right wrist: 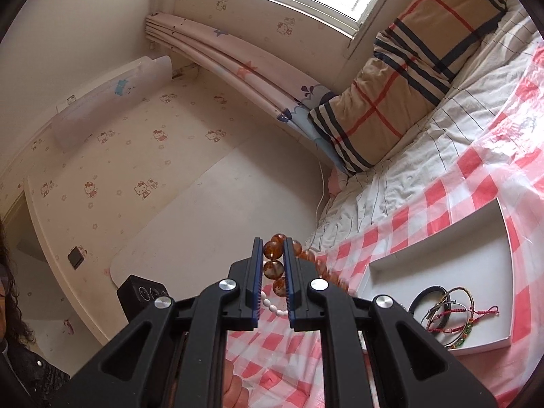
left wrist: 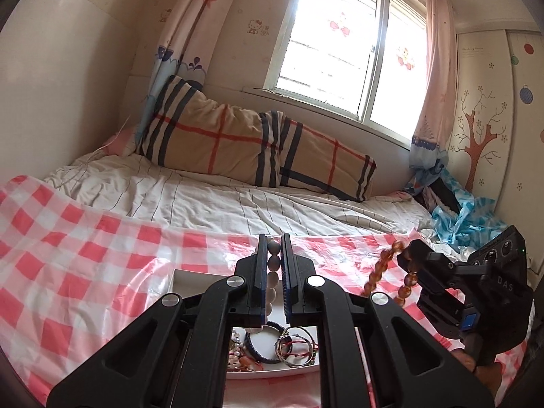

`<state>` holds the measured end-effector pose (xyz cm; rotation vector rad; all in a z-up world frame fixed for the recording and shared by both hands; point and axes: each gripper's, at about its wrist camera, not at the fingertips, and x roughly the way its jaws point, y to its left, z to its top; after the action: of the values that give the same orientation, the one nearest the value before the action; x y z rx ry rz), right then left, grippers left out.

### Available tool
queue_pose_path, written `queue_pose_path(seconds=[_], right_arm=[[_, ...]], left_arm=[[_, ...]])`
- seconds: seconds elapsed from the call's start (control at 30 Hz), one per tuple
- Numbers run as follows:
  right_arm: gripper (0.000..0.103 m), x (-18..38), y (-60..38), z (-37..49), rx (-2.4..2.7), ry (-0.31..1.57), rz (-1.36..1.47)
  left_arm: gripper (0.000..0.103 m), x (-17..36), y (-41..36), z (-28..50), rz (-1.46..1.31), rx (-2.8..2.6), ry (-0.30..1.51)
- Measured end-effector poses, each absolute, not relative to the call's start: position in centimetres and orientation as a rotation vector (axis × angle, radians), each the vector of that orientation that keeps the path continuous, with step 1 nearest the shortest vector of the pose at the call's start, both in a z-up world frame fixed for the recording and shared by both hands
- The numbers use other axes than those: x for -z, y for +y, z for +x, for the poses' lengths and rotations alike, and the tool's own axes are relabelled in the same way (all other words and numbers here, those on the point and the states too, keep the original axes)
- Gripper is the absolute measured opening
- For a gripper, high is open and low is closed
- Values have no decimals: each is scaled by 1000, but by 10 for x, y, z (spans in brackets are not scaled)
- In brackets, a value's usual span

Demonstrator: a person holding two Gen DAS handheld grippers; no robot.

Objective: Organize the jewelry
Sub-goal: 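Carry both bead bracelets up over the white box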

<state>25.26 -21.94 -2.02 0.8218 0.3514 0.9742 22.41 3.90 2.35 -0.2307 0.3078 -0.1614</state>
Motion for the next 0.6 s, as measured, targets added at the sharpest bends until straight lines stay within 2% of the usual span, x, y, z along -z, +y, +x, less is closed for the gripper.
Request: queue_pose_path(seconds=[0.27, 0.4, 0.43, 0.47, 0.53, 0.6], right_arm=[[13, 19, -221, 253, -979, 326, 810], [13, 25, -218, 259, -963, 407, 789], [21, 27, -214, 261, -953, 473, 744], [34, 29, -210, 260, -926, 533, 693], [42, 42, -199, 256, -854, 670, 547], [42, 59, -189, 255, -743, 779, 427]], left_arm=[[7, -14, 31, 228, -205, 165, 330], [7, -10, 33, 230, -202, 160, 342], [7, -9, 36, 231, -205, 154, 347], [7, -8, 37, 232, -207, 148, 352], [7, -5, 42, 235, -220, 138, 364], [7, -4, 45, 235, -234, 137, 371]])
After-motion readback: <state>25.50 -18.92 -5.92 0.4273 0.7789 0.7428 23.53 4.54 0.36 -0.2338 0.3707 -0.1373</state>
